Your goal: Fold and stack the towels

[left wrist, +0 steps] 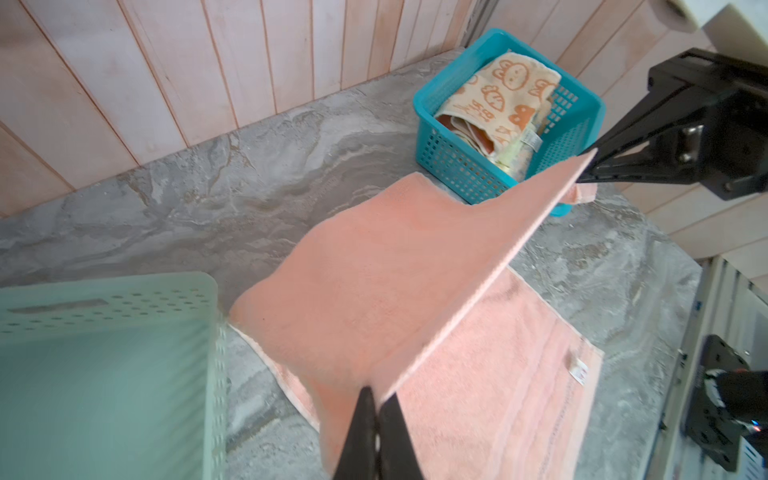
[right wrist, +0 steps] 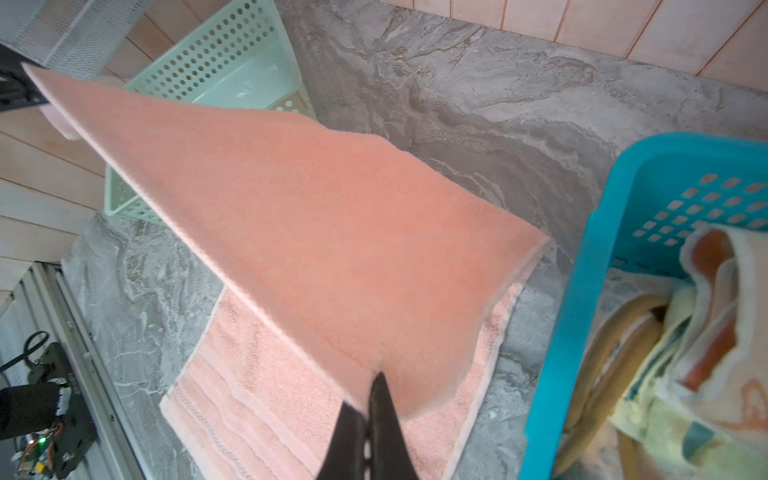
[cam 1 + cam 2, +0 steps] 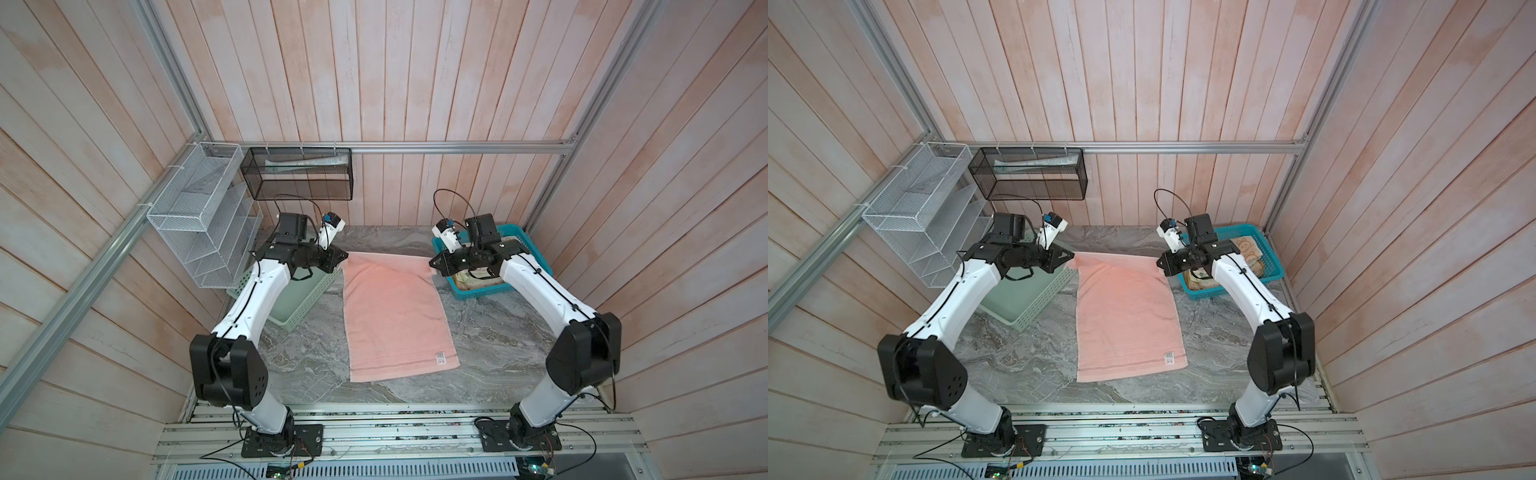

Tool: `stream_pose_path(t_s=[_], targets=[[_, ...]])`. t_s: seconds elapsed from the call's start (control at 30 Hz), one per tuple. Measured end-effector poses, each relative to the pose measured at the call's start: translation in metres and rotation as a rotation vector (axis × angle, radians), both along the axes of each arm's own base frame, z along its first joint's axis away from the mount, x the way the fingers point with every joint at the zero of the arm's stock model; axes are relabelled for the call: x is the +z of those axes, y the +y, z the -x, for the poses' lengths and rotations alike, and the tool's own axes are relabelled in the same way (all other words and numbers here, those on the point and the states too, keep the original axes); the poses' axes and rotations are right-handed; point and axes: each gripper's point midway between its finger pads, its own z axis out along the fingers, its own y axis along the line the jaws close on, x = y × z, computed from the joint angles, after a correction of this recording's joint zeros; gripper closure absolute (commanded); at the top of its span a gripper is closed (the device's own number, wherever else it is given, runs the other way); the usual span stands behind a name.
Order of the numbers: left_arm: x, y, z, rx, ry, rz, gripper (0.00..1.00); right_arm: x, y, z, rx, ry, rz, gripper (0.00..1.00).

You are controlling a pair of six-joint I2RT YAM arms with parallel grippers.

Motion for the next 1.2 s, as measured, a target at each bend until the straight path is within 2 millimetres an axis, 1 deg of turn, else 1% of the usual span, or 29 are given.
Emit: stream_pose_path(t_s=[0.07,0.13,0.2,0.27,0.33,0.37,0.4,0.53,0.6,0.67,0.7,0.73,0.8,0.87,0.9,0.97,1.07,1.13,1.2], targets=[[-0.010,-0.007,0.024,-0.015,0.031,-0.002,1.00,-0.011,-0.006,0.022,-0.007,0.033,-0.009,1.00],[-0.031,-0.015,0.051,-0.024,0.104,0.000,1.00,-0.033,-0.013,0.043,-0.023,0.098,-0.007,1.00],[-0.056,-0.019,0.074,-0.020,0.205,0.012,1.00,-0.061,-0.019,0.064,-0.036,0.190,0.000,1.00],[-0.087,-0.021,0.096,-0.002,0.330,0.028,1.00,-0.088,-0.022,0.084,-0.043,0.285,0.001,1.00],[-0.111,-0.023,0.115,0.016,0.435,0.022,1.00,-0.105,-0.024,0.100,-0.051,0.362,0.001,1.00],[-0.117,-0.025,0.122,0.020,0.471,0.018,1.00,-0.110,-0.025,0.106,-0.058,0.392,0.009,1.00],[-0.118,-0.028,0.125,0.026,0.492,0.019,1.00,-0.112,-0.026,0.108,-0.065,0.408,0.011,1.00],[-0.118,-0.029,0.122,0.077,0.547,0.043,1.00,-0.105,-0.027,0.109,-0.087,0.407,0.000,1.00],[-0.124,-0.029,0.122,0.105,0.601,0.046,0.99,-0.102,-0.027,0.110,-0.097,0.407,-0.007,1.00],[-0.132,-0.030,0.126,0.123,0.660,0.044,0.95,-0.103,-0.027,0.113,-0.105,0.420,-0.012,1.00],[-0.135,-0.030,0.129,0.131,0.687,0.042,0.91,-0.105,-0.028,0.117,-0.107,0.433,-0.012,0.98],[-0.138,-0.032,0.132,0.136,0.709,0.039,0.85,-0.108,-0.029,0.121,-0.110,0.449,-0.009,0.91],[-0.145,-0.031,0.140,0.165,0.751,0.015,0.64,-0.118,-0.039,0.132,-0.144,0.491,0.024,0.71],[-0.156,-0.024,0.149,0.213,0.798,-0.014,0.52,-0.123,-0.049,0.140,-0.186,0.524,0.049,0.62],[-0.160,-0.020,0.153,0.233,0.814,-0.027,0.49,-0.123,-0.053,0.143,-0.201,0.531,0.057,0.60],[-0.168,-0.010,0.165,0.290,0.842,-0.061,0.47,-0.117,-0.058,0.145,-0.225,0.523,0.059,0.58],[-0.163,0.001,0.172,0.365,0.810,-0.067,0.48,-0.107,-0.064,0.142,-0.263,0.490,0.029,0.58],[-0.157,0.005,0.172,0.409,0.780,-0.035,0.52,-0.112,-0.070,0.142,-0.300,0.496,0.015,0.60],[-0.160,0.006,0.174,0.450,0.779,0.009,0.57,-0.126,-0.074,0.146,-0.335,0.528,0.009,0.63]])
